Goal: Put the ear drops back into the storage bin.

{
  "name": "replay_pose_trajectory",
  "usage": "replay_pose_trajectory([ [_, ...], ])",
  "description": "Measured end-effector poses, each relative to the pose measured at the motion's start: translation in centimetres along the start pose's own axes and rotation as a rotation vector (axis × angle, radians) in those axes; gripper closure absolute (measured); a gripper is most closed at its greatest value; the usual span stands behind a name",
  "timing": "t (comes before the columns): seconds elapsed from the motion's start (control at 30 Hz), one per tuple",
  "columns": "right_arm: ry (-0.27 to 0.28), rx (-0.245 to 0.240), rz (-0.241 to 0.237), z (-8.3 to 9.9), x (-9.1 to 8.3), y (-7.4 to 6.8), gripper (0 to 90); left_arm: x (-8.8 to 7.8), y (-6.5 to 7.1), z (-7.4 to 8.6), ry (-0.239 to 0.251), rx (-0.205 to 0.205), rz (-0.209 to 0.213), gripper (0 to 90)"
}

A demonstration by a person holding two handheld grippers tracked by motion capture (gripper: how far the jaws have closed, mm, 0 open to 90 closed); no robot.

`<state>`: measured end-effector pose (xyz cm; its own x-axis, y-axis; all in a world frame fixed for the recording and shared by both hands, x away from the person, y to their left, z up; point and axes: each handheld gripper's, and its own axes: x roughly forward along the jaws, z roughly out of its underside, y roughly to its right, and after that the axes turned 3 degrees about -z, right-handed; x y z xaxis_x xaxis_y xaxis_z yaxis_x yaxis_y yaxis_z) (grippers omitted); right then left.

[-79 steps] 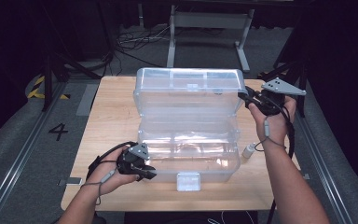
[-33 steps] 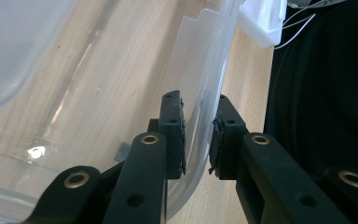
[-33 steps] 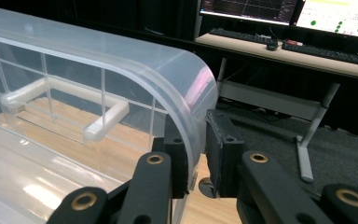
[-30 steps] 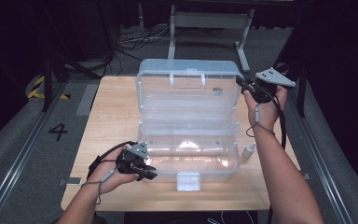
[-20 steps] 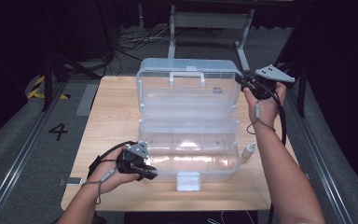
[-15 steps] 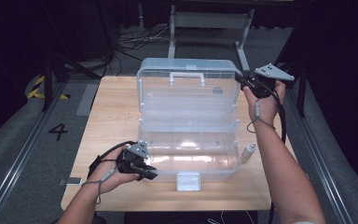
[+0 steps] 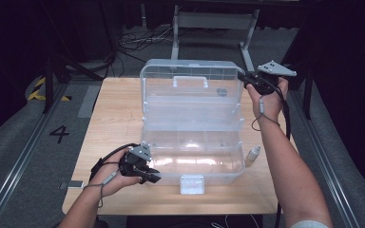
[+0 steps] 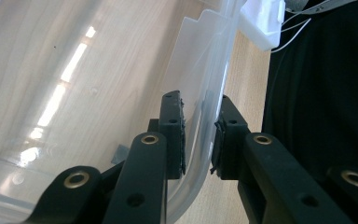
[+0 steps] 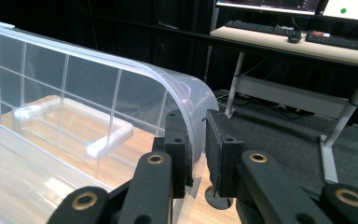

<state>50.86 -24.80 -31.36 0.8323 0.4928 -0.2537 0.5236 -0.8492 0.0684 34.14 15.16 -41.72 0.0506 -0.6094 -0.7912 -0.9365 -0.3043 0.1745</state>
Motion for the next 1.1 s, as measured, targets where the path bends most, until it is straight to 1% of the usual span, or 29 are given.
replay_pose_trajectory([
  [0.4, -0.015, -0.003, -0.011, 0.1, 1.2, 0.7, 80.6, 0.0, 0.0, 0.0, -0.001, 0.002, 0.002, 77.0],
  [0.53, -0.018, 0.010, -0.017, 0.3, 1.7, 1.0, 80.9, 0.0, 0.0, 0.0, 0.002, 0.002, 0.002, 77.1],
  [0.63, -0.024, 0.009, -0.019, 0.3, 2.1, 1.2, 81.2, 0.0, -0.1, 0.0, 0.002, 0.002, 0.003, 77.1],
  [0.77, -0.034, 0.000, -0.016, 0.4, 2.5, 1.4, 81.8, 0.1, -0.1, 0.0, 0.002, 0.002, 0.004, 77.1],
  [1.1, -0.061, 0.002, -0.007, 0.6, 3.5, 1.7, 83.3, 0.1, -0.1, 0.0, 0.002, 0.004, 0.004, 77.1],
])
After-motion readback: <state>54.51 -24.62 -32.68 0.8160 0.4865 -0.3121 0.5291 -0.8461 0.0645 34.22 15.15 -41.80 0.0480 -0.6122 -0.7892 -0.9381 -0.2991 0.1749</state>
